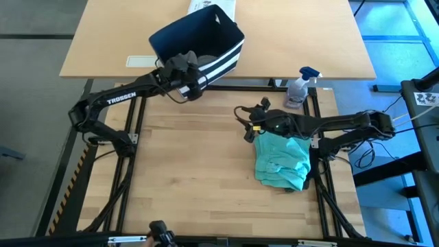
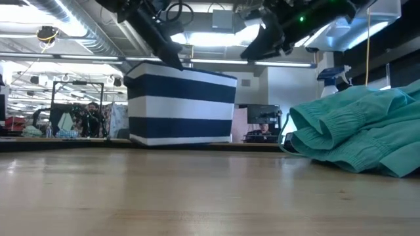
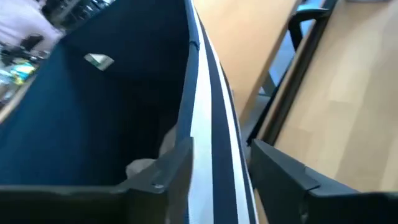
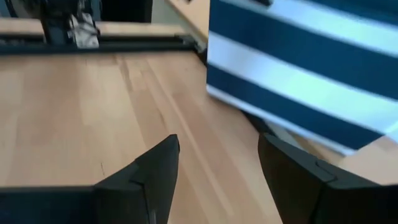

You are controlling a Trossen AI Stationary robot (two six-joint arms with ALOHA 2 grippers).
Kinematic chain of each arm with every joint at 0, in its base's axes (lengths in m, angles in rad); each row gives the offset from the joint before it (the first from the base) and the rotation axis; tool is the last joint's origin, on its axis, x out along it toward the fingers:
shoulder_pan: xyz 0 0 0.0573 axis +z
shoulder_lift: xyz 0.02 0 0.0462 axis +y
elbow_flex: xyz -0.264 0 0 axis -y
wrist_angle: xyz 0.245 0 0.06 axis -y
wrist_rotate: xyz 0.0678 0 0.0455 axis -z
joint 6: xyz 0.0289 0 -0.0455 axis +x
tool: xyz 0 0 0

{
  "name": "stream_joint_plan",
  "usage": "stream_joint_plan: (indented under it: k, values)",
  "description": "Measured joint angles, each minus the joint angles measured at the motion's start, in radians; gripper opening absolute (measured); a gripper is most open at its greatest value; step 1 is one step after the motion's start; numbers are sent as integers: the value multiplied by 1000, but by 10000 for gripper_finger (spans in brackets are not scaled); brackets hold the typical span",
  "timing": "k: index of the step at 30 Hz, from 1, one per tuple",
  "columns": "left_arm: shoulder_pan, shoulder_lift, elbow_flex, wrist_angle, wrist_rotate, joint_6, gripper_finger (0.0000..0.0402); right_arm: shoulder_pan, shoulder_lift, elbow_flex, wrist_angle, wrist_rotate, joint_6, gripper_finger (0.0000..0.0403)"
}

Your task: Fold Laundry from Bin

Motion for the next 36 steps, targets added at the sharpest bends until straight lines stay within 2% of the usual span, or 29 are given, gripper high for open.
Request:
stream_joint_plan:
  k: [3, 6, 11, 16, 22, 32, 36]
  values:
    - [17, -1, 2, -59, 63, -27, 121, 0, -34, 17, 2, -1, -22, 220]
    - [12, -2, 2, -99, 64, -25, 88, 0, -59, 29, 5, -7, -24, 220]
    - [-28, 2, -5, -189, 75, -4, 10, 0, -74, 53, 4, -12, -59, 220]
    - [-89, 16, -15, -324, 76, -3, 2, 0, -76, 112, 18, -12, -97, 220]
    - [-157, 28, -108, -329, 9, 1, 1, -22, -67, 216, 15, -39, -178, 220]
    - [-356, 40, -206, -328, -134, 6, 0, -185, 43, 314, -20, -266, -149, 220]
    - [-419, 37, -231, -321, -171, -10, 0, -216, 118, 365, -36, -302, -148, 220]
